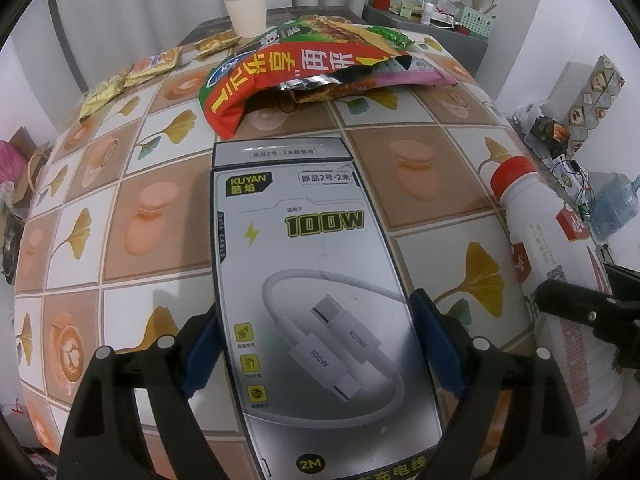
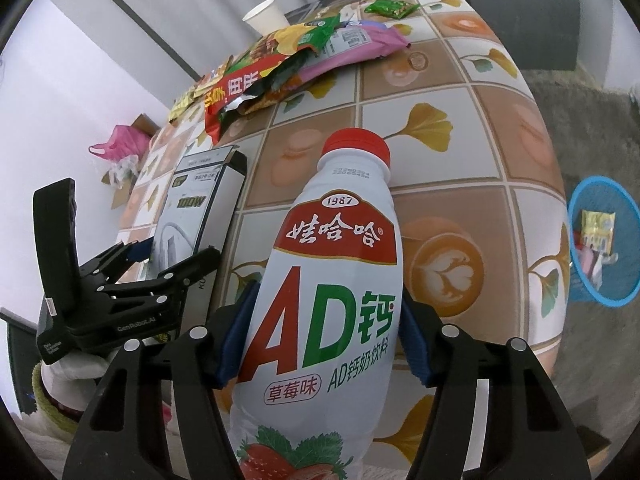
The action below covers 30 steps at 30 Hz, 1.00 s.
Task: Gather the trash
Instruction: 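Hold the AD bottle in the right tool while the left tool holds the charger box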
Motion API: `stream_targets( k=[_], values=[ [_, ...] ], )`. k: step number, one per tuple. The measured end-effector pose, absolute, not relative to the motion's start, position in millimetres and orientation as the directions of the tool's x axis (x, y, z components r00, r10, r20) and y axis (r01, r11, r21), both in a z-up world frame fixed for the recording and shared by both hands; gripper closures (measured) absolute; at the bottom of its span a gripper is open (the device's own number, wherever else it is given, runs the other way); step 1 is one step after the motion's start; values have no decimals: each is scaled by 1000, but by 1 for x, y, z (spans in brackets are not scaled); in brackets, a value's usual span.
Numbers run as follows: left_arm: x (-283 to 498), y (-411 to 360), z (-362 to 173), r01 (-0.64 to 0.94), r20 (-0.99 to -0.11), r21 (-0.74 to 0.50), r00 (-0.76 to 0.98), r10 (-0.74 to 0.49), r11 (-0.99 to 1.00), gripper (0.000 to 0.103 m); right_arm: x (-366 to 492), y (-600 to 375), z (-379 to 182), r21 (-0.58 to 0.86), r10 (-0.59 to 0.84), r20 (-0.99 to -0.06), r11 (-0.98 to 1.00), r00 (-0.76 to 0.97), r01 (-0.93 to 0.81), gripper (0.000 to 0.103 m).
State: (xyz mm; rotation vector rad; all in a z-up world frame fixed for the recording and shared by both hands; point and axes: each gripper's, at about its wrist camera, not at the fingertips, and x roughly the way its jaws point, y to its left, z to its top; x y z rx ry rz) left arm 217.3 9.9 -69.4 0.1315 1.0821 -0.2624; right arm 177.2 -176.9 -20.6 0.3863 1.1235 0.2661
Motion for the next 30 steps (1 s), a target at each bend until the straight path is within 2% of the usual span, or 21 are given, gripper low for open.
stream_targets(
  k=[30],
  values=[
    [211, 1, -52, 293, -860, -32, 479, -175, 956, 19, 171, -189, -16, 445, 399, -811, 895, 428, 9, 43]
  ],
)
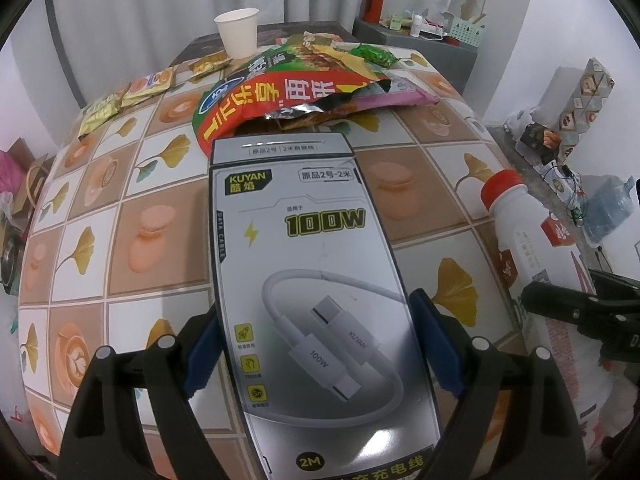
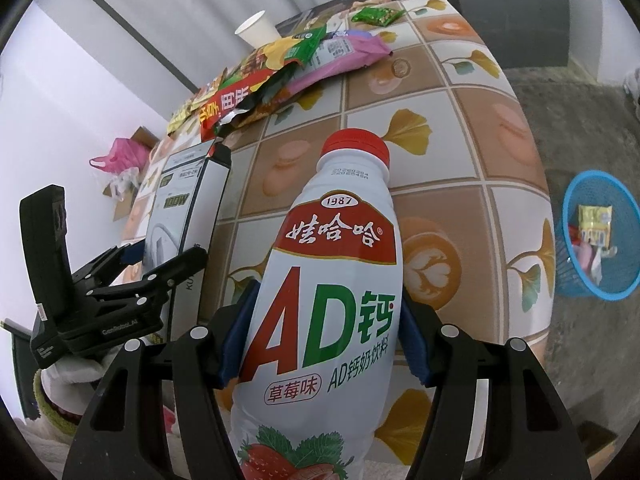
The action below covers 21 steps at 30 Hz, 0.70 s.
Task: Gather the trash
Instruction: 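Hold the AD bottle in the right tool while the left tool holds the charger box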
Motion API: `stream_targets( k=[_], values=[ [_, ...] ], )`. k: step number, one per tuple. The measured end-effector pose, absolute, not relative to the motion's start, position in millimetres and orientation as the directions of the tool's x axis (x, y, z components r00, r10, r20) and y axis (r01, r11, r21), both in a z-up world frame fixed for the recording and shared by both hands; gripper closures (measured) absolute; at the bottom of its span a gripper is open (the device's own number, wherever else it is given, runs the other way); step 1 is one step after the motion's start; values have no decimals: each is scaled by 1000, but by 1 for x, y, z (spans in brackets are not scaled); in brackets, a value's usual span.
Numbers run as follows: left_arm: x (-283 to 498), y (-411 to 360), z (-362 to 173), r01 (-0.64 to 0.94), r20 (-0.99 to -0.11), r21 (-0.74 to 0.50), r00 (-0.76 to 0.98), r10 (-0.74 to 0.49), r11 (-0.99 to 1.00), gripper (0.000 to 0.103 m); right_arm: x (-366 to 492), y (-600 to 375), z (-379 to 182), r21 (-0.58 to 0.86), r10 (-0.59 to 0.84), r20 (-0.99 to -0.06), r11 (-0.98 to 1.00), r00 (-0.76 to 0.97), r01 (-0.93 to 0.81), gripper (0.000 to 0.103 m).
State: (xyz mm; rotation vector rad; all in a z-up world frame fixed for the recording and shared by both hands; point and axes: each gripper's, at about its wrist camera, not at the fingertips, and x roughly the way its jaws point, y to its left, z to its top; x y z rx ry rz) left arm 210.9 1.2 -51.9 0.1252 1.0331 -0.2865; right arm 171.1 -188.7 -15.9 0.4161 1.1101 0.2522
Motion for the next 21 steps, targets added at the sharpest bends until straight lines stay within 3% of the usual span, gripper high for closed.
stream_targets(
  k=[21],
  values=[
    [208, -5, -46, 297, -853, -37, 488, -185, 954, 19, 168, -194, -14, 452, 400, -805, 892, 439, 16, 43]
  ],
)
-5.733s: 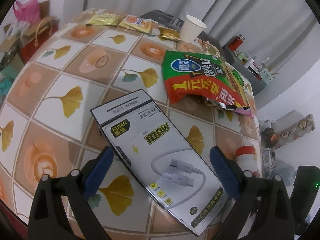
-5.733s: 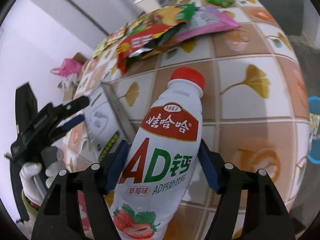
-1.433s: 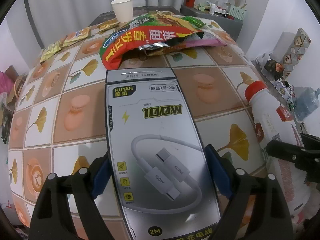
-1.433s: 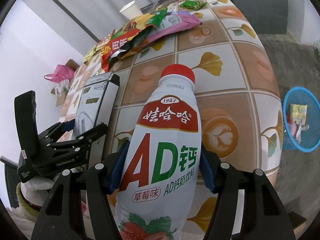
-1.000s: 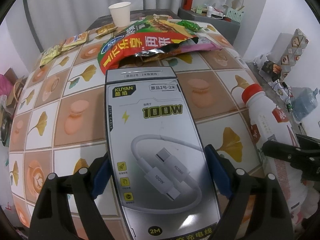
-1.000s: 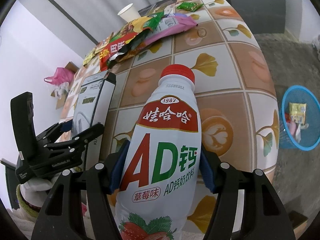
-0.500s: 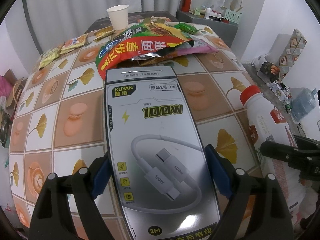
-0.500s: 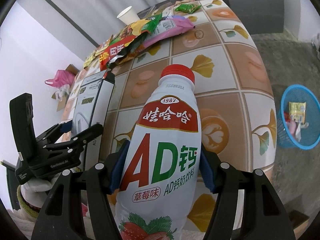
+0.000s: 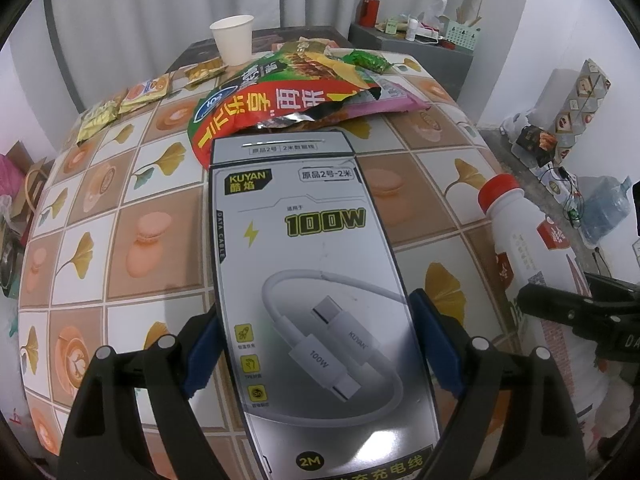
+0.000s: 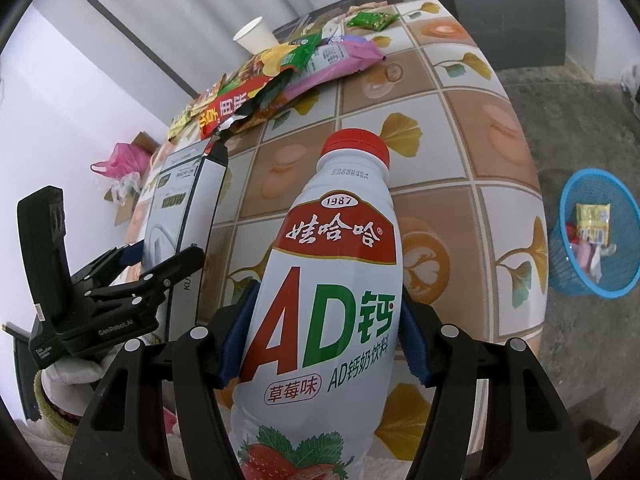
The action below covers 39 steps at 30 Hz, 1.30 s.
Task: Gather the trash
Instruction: 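Hold the AD bottle in the right tool while the left tool holds the charger box, then carry bottle and charger box over the blue wastebasket and open both tools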
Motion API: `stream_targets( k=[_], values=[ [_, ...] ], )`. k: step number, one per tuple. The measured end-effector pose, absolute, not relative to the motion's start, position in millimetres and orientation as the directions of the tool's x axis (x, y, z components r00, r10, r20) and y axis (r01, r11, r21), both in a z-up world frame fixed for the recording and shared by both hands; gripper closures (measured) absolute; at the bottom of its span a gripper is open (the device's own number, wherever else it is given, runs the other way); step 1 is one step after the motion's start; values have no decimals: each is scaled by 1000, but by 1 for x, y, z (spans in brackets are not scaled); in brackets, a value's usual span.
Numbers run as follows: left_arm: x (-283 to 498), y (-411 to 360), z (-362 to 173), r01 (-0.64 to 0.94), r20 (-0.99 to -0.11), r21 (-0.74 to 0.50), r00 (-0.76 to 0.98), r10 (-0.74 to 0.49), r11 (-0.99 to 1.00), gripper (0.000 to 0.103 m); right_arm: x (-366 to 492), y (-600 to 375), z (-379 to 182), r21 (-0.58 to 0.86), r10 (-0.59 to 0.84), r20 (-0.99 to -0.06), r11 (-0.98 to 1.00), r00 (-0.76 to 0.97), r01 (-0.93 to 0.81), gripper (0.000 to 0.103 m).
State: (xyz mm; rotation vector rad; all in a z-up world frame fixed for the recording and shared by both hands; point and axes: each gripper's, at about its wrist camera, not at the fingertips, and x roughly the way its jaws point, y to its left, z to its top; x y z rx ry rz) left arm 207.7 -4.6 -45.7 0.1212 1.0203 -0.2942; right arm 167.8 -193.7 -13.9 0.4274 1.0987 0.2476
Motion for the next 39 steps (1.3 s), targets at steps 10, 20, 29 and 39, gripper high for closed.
stream_targets(
  k=[10, 20, 29, 39],
  values=[
    [208, -4, -46, 296, -853, -39, 488, -186, 954, 19, 168, -194, -14, 452, 400, -804, 892, 439, 15, 43],
    [209, -11, -34, 312, -843, -49, 497, -207, 949, 19, 167, -204, -4, 478, 411, -782, 878, 469, 26, 43],
    [215, -44, -6, 395, -812, -82, 506, -291, 915, 19, 153, -251, 14, 556, 425, -713, 827, 558, 80, 43],
    [241, -148, 15, 566, -794, -165, 409, -449, 808, 19, 123, -341, 21, 635, 348, -647, 739, 678, 226, 43]
  ],
)
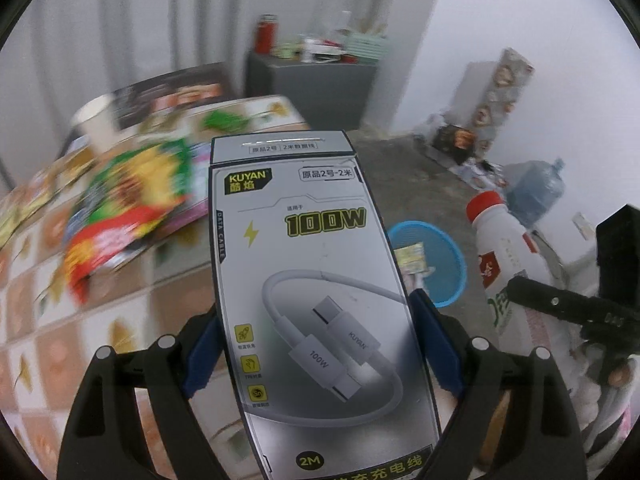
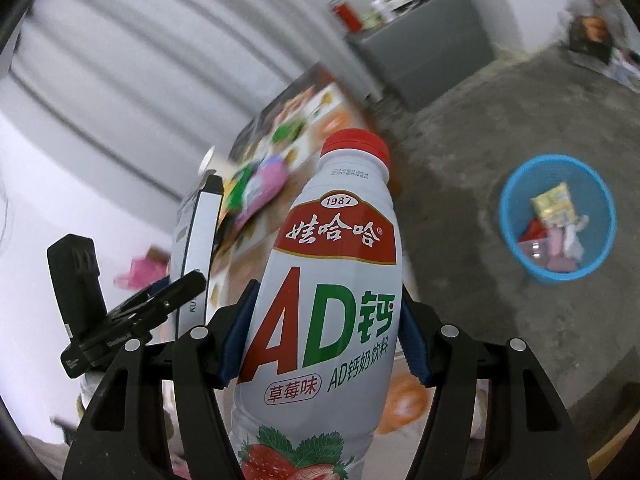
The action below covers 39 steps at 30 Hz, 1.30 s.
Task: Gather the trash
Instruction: 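Carry bottle and charger box over the blue wastebasket and open both tools, then move both tools back to the table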
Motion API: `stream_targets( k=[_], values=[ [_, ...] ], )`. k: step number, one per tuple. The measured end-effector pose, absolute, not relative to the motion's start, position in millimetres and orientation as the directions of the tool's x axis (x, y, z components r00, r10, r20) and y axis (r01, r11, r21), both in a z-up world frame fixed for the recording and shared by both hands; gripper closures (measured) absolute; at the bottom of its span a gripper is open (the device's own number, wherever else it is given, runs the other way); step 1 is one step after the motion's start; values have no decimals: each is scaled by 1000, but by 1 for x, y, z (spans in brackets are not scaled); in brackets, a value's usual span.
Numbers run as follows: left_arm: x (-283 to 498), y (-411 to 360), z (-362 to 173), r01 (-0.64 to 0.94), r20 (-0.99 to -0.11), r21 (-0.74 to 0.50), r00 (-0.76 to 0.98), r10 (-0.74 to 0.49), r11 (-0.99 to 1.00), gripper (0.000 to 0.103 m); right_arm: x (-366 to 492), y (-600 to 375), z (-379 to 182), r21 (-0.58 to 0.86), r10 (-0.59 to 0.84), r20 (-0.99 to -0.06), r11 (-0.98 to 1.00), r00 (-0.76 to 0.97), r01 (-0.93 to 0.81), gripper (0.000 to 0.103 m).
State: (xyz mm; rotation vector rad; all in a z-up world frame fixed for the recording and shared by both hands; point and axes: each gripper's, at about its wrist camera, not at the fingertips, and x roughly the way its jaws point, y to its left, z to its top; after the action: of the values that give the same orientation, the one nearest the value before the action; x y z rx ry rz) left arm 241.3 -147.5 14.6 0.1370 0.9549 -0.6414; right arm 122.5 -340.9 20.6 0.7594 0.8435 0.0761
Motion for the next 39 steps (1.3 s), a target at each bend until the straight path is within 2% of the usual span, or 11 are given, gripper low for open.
stream_targets(
  k=[8, 11, 17, 19, 21, 23, 25, 28, 39],
  values=[
    [274, -281, -3, 737, -830, -215, 208, -518, 641, 19, 102, -445, -23, 657, 210, -688, 588, 695, 472, 43],
    [291, -334, -28, 756, -861, -255, 105, -497, 602, 19, 108, -475, -56, 640, 186, -729, 526, 659, 560, 43],
    [318, -432, -87, 752, -901, -318, -49, -432, 578, 19, 130, -527, -123, 657, 219, -747, 388, 628, 646, 43],
    [328, -461, -106, 746, -908, -328, -79, -411, 580, 18, 141, -545, -143, 669, 230, -741, 337, 631, 663, 39],
    [338, -492, -132, 734, -922, -325, -105, -373, 597, 17, 150, -567, -170, 645, 200, -762, 308, 616, 699, 31],
    [343, -509, -157, 701, -933, -321, -118, -341, 636, 17, 147, -582, -192, 603, 169, -797, 270, 580, 751, 31],
    [347, -513, -167, 661, -925, -350, -133, -356, 663, 17, 139, -586, -207, 561, 140, -828, 240, 543, 793, 31],
    [340, -514, -161, 640, -903, -404, -162, -398, 654, 17, 116, -576, -212, 584, 148, -811, 200, 565, 786, 31],
    [300, -452, -86, 685, -834, -464, -123, -539, 562, 17, 63, -525, -182, 574, 123, -815, 302, 566, 761, 31]
  ],
)
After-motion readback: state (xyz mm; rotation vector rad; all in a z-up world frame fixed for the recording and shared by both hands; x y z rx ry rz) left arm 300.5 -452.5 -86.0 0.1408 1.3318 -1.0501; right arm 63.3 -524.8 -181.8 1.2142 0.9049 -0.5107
